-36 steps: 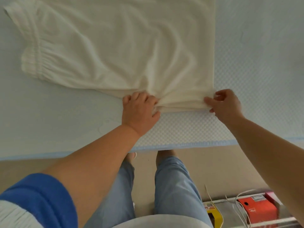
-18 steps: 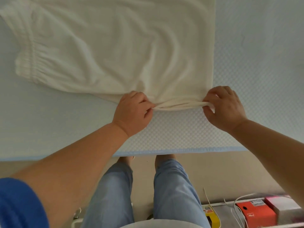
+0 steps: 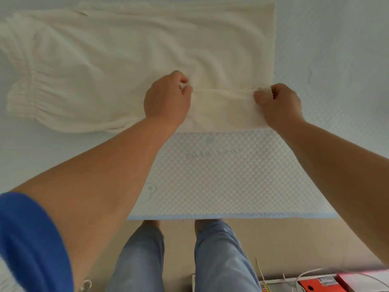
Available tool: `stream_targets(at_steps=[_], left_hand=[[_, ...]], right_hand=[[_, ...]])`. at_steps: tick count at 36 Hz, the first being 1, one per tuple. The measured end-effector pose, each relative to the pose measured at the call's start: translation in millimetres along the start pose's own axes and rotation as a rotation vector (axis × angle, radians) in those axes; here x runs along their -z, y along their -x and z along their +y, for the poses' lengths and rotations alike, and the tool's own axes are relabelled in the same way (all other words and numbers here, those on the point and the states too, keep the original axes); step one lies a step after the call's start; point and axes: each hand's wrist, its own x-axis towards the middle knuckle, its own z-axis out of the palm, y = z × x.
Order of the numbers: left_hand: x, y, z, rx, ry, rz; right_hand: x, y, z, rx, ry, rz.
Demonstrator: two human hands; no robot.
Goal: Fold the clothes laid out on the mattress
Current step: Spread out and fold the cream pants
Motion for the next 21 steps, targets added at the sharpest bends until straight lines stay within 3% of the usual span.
stream_targets(at_steps=[5, 8, 11, 14, 17, 21], left_hand=[[5.3, 16.3, 1.3, -0.108, -0.056, 0.215], [5.9, 34.9, 12.1, -0.365, 0.028, 0.29], [-9.7, 52.2, 16.2, -0.603, -0.019, 0.078], [-23.1, 54.7, 7.2, -0.472, -0.211, -0.168], [-28.9, 46.5, -0.3, -0.445, -0.274, -0.222], [-27.9, 39.3, 3.0, -0.416, -0.274, -0.276]], right_hand=[[-2.4, 5.5, -0.4, 0.013, -0.013, 0.051], [-3.7, 6.7, -0.7, 0.019, -0.01, 0.078], [-3.5, 5.1, -2.0, 0.015, 0.014, 0.091], [-1.6, 4.8, -2.0, 0.009, 0.033, 0.132], [-0.3, 5.2, -2.1, -0.04, -0.003, 0.158], [2.4, 1.9, -7.3, -0.117, -0.011, 0.038]])
